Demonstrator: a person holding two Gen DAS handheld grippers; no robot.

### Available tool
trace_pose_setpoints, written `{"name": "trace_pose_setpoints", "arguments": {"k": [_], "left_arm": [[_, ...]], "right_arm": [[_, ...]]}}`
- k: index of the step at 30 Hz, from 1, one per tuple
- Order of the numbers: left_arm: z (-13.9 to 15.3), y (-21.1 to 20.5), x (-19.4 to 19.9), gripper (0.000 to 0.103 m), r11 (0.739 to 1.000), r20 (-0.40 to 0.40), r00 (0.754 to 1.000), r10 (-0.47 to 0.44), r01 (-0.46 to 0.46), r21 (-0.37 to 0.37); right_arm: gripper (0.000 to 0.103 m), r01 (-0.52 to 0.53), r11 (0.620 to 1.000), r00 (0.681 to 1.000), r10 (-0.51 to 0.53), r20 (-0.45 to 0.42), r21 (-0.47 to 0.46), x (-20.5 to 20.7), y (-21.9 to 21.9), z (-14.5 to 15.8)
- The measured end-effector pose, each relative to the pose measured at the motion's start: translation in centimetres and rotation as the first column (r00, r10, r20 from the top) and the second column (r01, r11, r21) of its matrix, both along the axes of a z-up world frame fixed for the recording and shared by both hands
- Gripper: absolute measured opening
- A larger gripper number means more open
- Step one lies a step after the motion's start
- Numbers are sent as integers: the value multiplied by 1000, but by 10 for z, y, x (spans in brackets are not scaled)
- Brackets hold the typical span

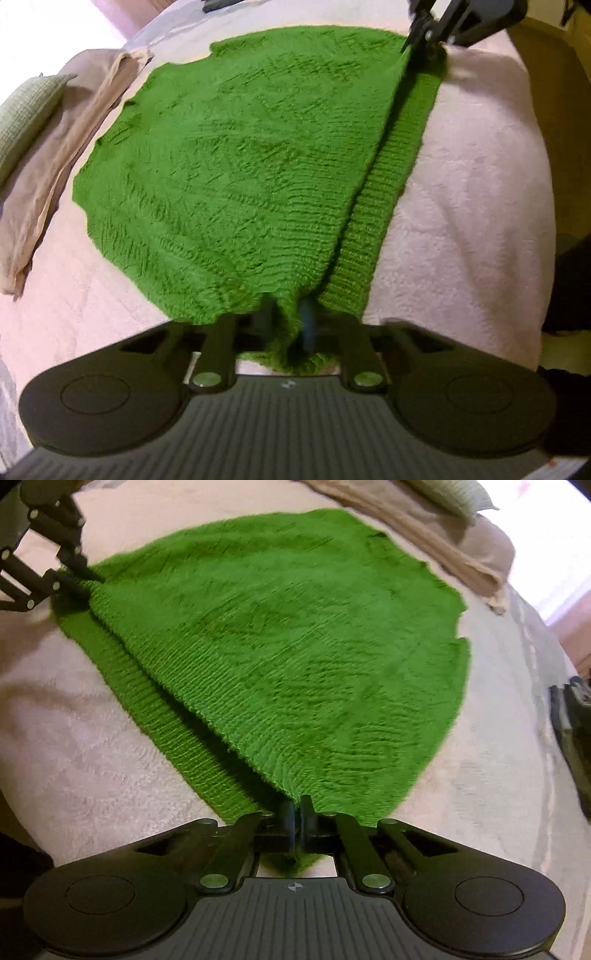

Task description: Fold clothes

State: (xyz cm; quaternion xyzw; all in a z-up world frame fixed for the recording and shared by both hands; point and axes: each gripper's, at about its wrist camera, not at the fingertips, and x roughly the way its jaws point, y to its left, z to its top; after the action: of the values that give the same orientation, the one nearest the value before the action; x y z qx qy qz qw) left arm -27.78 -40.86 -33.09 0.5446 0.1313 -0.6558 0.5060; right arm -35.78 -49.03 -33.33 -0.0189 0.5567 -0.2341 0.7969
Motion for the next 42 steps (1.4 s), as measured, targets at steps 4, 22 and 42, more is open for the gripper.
{"name": "trace_pose_setpoints", "arguments": {"k": [4,22,42], "left_arm": [[30,11,3,5,998,-99,995,31,-36,-49],[59,24,20,9,958,-257,923,286,-273,86],[160,36,54,31,740,-385,638,667,-628,242]], "right_arm": [[0,30,999,1000,-30,3,-25,-23,11,25],[49,310,926,940,-333,77,217,-17,5,67],[49,373,842,890,-443,105,389,9,23,154]]}}
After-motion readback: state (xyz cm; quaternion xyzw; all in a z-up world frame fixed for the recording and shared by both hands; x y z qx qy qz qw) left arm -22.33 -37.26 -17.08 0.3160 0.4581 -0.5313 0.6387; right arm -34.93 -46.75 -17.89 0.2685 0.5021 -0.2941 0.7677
